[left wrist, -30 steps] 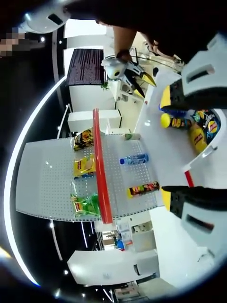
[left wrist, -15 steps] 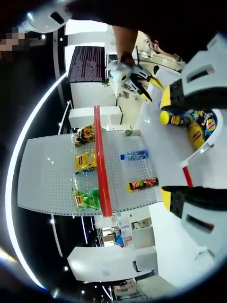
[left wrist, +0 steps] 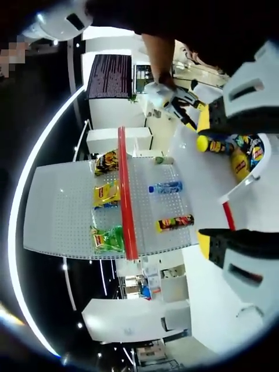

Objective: Place the items from the shopping basket onto the snack and drink counter

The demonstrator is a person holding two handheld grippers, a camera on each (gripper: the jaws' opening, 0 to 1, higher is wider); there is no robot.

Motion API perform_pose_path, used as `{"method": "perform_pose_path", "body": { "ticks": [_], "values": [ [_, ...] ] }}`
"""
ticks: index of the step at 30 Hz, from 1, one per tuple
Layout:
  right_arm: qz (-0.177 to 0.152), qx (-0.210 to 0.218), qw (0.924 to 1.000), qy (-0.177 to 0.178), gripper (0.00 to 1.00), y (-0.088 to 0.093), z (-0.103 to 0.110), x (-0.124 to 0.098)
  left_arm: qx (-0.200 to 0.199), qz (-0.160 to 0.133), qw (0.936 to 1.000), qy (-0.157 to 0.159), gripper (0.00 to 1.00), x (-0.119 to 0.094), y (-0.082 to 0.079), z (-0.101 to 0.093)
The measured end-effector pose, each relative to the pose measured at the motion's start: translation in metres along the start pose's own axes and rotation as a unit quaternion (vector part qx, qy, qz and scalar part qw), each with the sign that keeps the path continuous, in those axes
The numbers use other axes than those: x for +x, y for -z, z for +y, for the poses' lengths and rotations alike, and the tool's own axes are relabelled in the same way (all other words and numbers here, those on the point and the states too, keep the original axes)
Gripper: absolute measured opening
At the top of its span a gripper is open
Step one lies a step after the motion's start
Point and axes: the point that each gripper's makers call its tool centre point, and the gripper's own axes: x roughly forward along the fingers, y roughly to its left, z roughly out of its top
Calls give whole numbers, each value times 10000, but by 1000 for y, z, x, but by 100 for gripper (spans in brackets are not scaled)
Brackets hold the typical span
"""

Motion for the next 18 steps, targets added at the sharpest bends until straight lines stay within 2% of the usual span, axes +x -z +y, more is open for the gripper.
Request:
{"method": "perform_pose_path", "body": {
  "ticks": [6, 9, 11, 15, 18],
  "values": [
    [111, -43, 9995, -286, 56, 9, 8, 22, 11, 46, 9999, 126, 74, -3, 1, -8],
    [174, -100, 9992, -357, 58, 13, 11, 30, -10, 8, 9998, 204, 87, -4, 0, -12],
    [224, -128, 9989, -395, 59, 15, 12, 36, 1, 5, 9997, 244, 92, -5, 1, -15],
    [289, -113, 9983, -493, 64, 20, 17, 49, -5, 47, 9997, 224, 95, -11, 4, -15],
    [424, -191, 9975, -530, 65, 32, 19, 61, -10, 26, 9999, 147, 95, -15, 5, -12]
  ]
}}
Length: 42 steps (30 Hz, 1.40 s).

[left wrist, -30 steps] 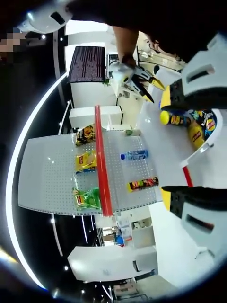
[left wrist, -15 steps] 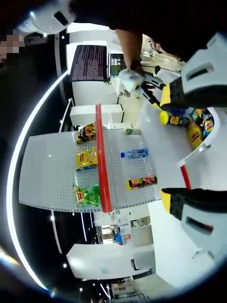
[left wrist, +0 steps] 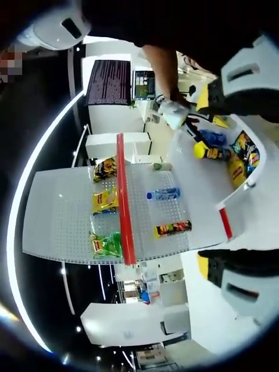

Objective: Place the items from the shopping basket onto the snack and drink counter

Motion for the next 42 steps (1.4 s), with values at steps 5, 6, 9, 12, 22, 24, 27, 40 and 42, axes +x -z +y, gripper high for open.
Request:
{"method": "perform_pose_path", "body": {
  "ticks": [5, 6, 9, 12, 22, 24, 27, 40, 42],
  "values": [
    [102, -28, 9999, -5, 67, 4, -2, 13, -25, 4, 9999, -114, 95, -6, 0, 5],
    [142, -54, 9999, -3, 68, 6, -3, 15, -22, 2, 9999, -122, 95, -8, 0, 6],
    [278, -134, 9995, -6, 69, 10, -3, 24, -30, -5, 9999, -149, 95, -10, -1, 7],
    [479, -266, 9985, -11, 70, 21, -5, 34, -36, -8, 9998, -186, 95, -13, -1, 8],
    [869, -568, 9945, -157, 72, 42, 3, 64, -101, -26, 9994, -337, 95, -25, -2, 12],
    [889, -575, 9941, -217, 72, 44, 5, 71, -104, -22, 9993, -365, 95, -27, -1, 13],
    [910, -577, 9936, -325, 71, 47, 9, 82, -112, 1, 9990, -422, 95, -30, 1, 13],
    [1258, -584, 9880, -675, 68, 70, 19, 116, -166, -38, 9975, -680, 95, -46, 0, 18],
    [1243, -549, 9883, -690, 68, 71, 17, 120, -180, -35, 9973, -716, 95, -48, 0, 20]
  ]
}}
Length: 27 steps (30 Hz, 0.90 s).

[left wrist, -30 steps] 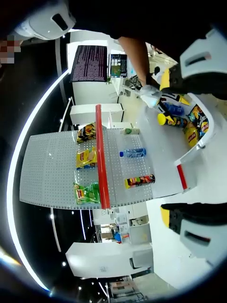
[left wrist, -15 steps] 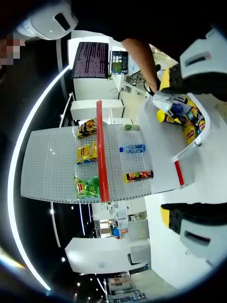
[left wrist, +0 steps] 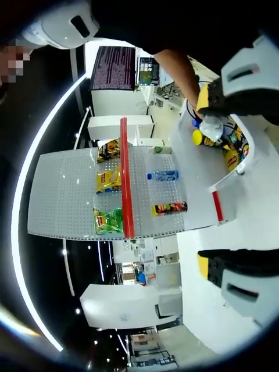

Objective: Place the items from the shopping basket onto the snack and drink counter

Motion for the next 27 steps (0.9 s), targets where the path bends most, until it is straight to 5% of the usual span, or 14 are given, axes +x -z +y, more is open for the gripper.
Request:
{"method": "perform_pose_path", "body": {
  "ticks": [8, 27],
  "values": [
    [-46, 234, 9996, -146, 67, 2, 3, 15, -39, -1, 9999, -98, 95, -5, 0, 4],
    [271, 21, 9995, -156, 61, 19, 0, 53, -184, 70, 9995, -254, 94, -12, 5, 16]
  ]
}}
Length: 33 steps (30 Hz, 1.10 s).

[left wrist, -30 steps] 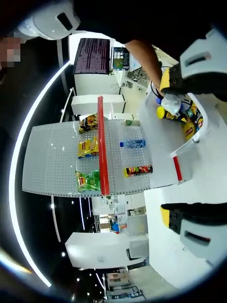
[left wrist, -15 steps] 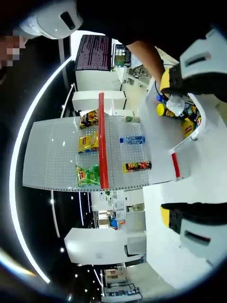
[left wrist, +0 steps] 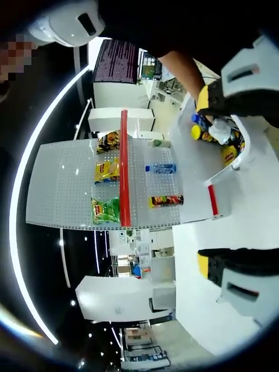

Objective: Place the items from the shopping basket onto the snack and drink counter

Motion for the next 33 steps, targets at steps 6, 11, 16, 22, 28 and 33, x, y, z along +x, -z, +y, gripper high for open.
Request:
{"method": "perform_pose_path", "body": {
  "ticks": [6, 11, 16, 22, 28, 33],
  "values": [
    [114, -134, 9998, 21, 62, 0, 3, 5, -15, 32, 10000, -4, 93, 0, 1, 0],
    [171, -202, 9996, 4, 63, 5, 1, 18, -52, 48, 10000, -27, 93, -1, 1, 2],
    [224, -220, 9995, 5, 61, 8, 2, 27, -81, 71, 9999, -63, 93, -2, 3, 4],
    [304, -230, 9993, -44, 59, 10, 4, 28, -98, 71, 9999, -76, 93, -3, 2, 5],
    [427, -216, 9988, -70, 54, 12, 4, 29, -123, 57, 9999, -91, 93, -4, 3, 6],
    [453, -201, 9987, -72, 49, 12, 7, 28, -152, 35, 9998, -117, 93, -7, 3, 8]
  ]
}}
